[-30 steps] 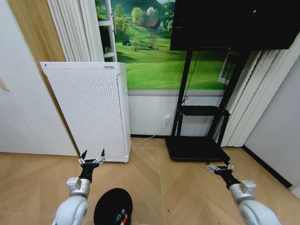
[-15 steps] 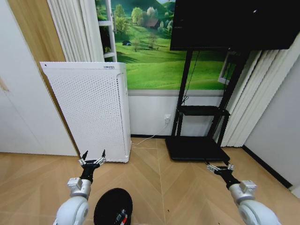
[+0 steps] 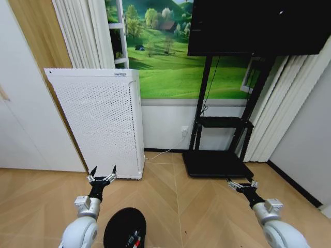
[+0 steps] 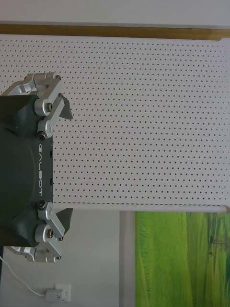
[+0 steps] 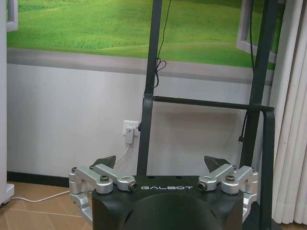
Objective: Pick up the trash bin and place the garbage on the floor into it.
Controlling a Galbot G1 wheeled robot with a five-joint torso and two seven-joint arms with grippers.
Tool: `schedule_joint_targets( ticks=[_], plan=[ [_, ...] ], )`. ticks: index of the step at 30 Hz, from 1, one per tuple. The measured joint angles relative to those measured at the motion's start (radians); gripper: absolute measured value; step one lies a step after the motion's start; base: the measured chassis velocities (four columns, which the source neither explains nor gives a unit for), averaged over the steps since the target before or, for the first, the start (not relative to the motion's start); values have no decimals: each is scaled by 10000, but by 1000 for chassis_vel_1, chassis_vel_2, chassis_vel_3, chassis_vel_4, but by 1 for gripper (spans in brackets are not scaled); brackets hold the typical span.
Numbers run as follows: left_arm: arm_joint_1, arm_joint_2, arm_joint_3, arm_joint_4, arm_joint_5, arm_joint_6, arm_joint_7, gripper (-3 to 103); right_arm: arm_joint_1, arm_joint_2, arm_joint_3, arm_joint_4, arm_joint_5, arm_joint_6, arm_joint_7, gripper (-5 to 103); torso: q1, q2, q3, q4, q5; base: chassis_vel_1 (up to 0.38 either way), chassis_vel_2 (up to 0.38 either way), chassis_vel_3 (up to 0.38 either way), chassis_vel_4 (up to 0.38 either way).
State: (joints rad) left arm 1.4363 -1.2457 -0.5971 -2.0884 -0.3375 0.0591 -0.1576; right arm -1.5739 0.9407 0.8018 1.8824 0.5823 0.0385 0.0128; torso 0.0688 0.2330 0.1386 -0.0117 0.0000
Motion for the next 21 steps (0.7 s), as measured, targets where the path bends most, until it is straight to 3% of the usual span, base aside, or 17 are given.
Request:
schedule_joint_targets(
  ticks=[21],
  plan=[
    [3,0,0,-6,4,3,-1,100,0,0,0,0,0,0,0,100,246,874,629,0,0,0,0,0,0]
  ],
)
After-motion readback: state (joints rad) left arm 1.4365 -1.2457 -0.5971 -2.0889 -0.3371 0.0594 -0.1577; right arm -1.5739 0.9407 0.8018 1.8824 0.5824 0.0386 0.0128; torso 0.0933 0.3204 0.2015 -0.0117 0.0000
